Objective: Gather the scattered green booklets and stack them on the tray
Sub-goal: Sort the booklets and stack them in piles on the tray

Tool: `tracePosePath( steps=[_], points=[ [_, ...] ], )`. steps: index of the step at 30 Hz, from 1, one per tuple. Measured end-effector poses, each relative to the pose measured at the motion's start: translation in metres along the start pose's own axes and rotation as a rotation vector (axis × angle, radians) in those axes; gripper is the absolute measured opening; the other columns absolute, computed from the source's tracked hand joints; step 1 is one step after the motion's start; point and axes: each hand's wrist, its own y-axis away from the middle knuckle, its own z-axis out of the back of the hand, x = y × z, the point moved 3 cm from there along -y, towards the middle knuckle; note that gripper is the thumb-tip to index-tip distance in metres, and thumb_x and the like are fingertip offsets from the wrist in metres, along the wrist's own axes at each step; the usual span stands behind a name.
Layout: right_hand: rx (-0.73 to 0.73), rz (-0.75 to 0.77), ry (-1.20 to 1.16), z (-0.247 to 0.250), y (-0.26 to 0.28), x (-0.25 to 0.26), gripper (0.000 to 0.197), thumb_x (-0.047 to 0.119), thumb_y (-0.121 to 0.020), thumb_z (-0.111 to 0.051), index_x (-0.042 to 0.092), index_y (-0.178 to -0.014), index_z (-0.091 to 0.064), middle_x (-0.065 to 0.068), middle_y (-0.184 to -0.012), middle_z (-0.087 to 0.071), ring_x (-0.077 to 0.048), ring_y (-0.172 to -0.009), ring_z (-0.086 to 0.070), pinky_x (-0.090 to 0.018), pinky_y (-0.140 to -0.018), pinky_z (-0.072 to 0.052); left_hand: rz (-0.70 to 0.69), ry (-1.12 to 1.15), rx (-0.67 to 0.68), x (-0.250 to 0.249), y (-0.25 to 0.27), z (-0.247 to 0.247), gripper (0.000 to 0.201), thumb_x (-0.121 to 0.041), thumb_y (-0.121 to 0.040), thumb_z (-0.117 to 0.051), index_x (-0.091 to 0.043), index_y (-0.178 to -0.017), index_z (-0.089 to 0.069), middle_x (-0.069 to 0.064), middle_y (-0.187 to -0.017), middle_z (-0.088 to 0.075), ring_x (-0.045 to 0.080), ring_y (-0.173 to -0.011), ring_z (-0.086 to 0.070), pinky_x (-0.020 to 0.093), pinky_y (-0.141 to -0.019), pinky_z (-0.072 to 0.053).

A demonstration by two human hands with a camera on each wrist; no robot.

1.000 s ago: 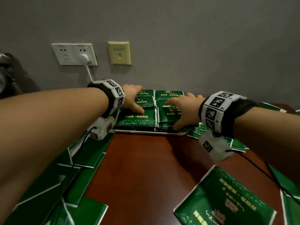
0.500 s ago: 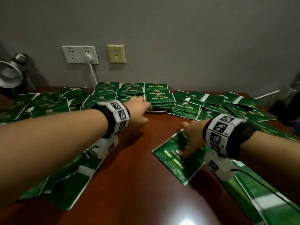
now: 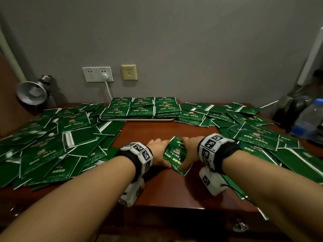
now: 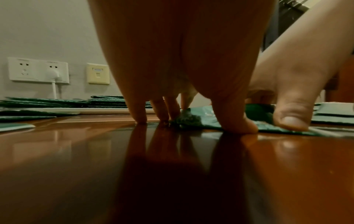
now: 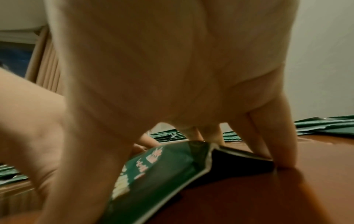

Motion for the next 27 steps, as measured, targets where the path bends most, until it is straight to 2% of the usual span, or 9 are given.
tracePosePath(
  steps=[5, 9, 12, 15, 17, 21, 24, 27],
  points=[
    [0.003, -0.038, -0.017, 0.0, 0.001, 0.003, 0.107, 0.076, -0.043, -0.075, 0.02, -0.128, -0.043, 0.002, -0.107, -0.063, -0.022, -0.093, -0.062, -0.037, -0.087, -0.051, 0.041, 0.019, -0.016, -0.001, 0.001, 0.002, 0.097, -0.045, -0.075, -0.079, -0.018, -0.15, -0.024, 0.008, -0.14, -0.041, 0.028, -0.128, -0.037, 0.035, -0.106, -0.033],
    [0.005, -0.057, -0.011, 0.001, -0.001, 0.006, 0.115, 0.076, -0.028, -0.073, 0.02, -0.126, -0.045, 0.0, -0.108, -0.064, -0.023, -0.095, -0.063, -0.04, -0.09, -0.052, 0.065, 0.035, -0.007, 0.0, 0.002, 0.002, 0.113, -0.045, -0.075, -0.078, -0.015, -0.155, -0.005, 0.009, -0.151, -0.031, 0.03, -0.138, -0.029, 0.036, -0.112, -0.027],
    [0.003, -0.058, -0.003, 0.003, -0.001, 0.006, 0.106, 0.07, -0.035, -0.077, 0.02, -0.123, -0.046, 0.0, -0.109, -0.063, -0.023, -0.097, -0.063, -0.04, -0.09, -0.052, 0.079, 0.047, -0.004, 0.0, 0.003, 0.001, 0.117, -0.045, -0.075, -0.079, -0.016, -0.156, 0.001, 0.007, -0.155, -0.027, 0.03, -0.141, -0.025, 0.038, -0.113, -0.025],
    [-0.009, -0.065, -0.012, 0.004, -0.007, 0.002, 0.113, 0.071, -0.019, -0.07, 0.025, -0.12, -0.048, 0.005, -0.101, -0.063, -0.021, -0.091, -0.064, -0.039, -0.087, -0.053, 0.087, 0.065, -0.001, 0.001, 0.002, 0.002, 0.12, -0.045, -0.075, -0.079, -0.016, -0.155, 0.005, 0.008, -0.157, -0.024, 0.03, -0.142, -0.024, 0.039, -0.114, -0.024],
    [-0.013, -0.071, -0.016, 0.002, -0.014, 0.0, 0.114, 0.071, -0.015, -0.067, 0.026, -0.118, -0.049, 0.006, -0.099, -0.063, -0.02, -0.089, -0.064, -0.04, -0.086, -0.054, 0.094, 0.087, -0.004, 0.002, 0.002, 0.002, 0.123, -0.045, -0.073, -0.08, -0.016, -0.155, 0.008, 0.008, -0.157, -0.025, 0.03, -0.142, -0.024, 0.04, -0.115, -0.024],
    [-0.026, -0.062, -0.02, 0.002, -0.018, -0.001, 0.109, 0.071, -0.017, -0.07, 0.026, -0.114, -0.052, 0.005, -0.096, -0.065, -0.02, -0.087, -0.065, -0.04, -0.084, -0.055, 0.103, 0.15, -0.019, 0.002, 0.002, 0.001, 0.128, -0.04, -0.072, -0.082, -0.018, -0.154, 0.014, 0.011, -0.156, -0.028, 0.031, -0.142, -0.025, 0.04, -0.116, -0.024],
    [-0.009, -0.062, -0.037, 0.004, -0.015, -0.002, 0.096, 0.067, -0.027, -0.077, 0.025, -0.11, -0.055, 0.004, -0.094, -0.066, -0.02, -0.086, -0.065, -0.04, -0.084, -0.055, 0.079, 0.176, -0.052, 0.004, -0.002, -0.001, 0.133, -0.038, -0.069, -0.085, -0.021, -0.153, 0.017, 0.011, -0.155, -0.029, 0.03, -0.141, -0.028, 0.04, -0.115, -0.027],
    [-0.058, -0.056, -0.071, 0.004, -0.022, -0.003, 0.095, 0.067, -0.025, -0.077, 0.024, -0.107, -0.058, 0.005, -0.09, -0.065, -0.021, -0.081, -0.066, -0.04, -0.079, -0.057, 0.048, 0.179, -0.096, 0.008, -0.007, -0.002, 0.136, -0.037, -0.065, -0.088, -0.029, -0.152, 0.016, 0.012, -0.149, -0.031, 0.031, -0.138, -0.033, 0.044, -0.113, -0.032]
  ],
)
